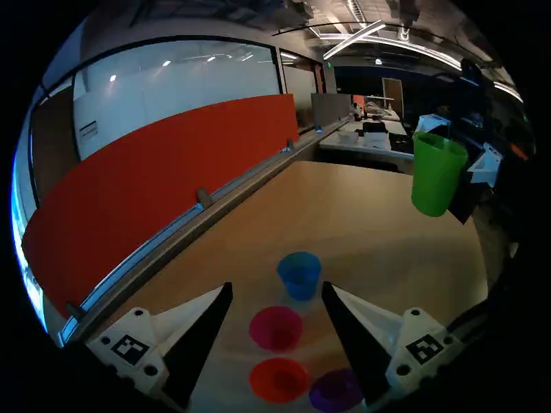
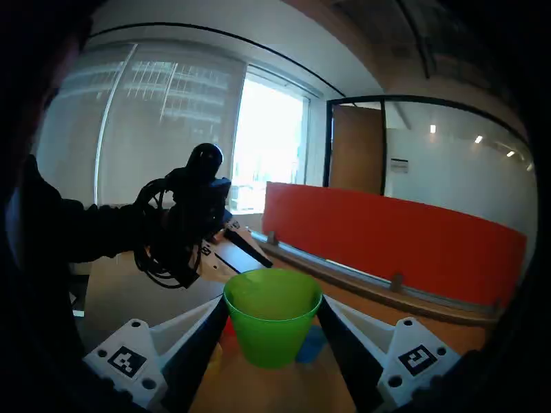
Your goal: Pour water
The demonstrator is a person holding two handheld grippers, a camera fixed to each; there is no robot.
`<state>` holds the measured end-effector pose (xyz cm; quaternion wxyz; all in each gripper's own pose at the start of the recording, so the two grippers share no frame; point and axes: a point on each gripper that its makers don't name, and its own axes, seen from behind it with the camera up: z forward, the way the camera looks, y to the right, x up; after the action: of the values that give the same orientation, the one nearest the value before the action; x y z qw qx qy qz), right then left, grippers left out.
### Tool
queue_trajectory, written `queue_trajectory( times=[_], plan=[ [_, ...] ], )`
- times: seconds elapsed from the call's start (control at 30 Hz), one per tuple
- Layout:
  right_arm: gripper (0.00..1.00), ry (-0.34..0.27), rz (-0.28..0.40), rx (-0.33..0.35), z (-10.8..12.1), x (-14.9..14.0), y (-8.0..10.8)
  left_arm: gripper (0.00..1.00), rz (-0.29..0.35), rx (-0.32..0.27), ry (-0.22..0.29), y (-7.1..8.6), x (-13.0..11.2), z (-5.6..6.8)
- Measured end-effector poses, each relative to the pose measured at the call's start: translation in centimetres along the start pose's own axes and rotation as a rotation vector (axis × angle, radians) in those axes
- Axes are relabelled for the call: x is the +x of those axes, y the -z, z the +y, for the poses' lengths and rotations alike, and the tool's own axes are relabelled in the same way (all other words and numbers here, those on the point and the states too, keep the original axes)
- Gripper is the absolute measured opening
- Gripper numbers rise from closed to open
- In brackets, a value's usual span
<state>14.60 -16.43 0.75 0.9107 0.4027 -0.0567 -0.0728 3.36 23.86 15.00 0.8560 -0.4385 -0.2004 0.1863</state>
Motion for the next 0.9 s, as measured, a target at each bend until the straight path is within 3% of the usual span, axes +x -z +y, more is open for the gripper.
queue_trajectory(
  times=[0.37, 0.9],
  plan=[
    [0.92, -0.013, -0.011, -0.003, 0.0, -0.9, 0.1, 0.96, -0.047, -0.088, -0.019, -3.2, -0.2, 1.0],
    [0.92, -0.027, -0.014, -0.002, -0.1, -1.9, 0.1, 0.96, -0.187, -0.174, -0.08, -7.1, -2.2, 2.2]
  ],
)
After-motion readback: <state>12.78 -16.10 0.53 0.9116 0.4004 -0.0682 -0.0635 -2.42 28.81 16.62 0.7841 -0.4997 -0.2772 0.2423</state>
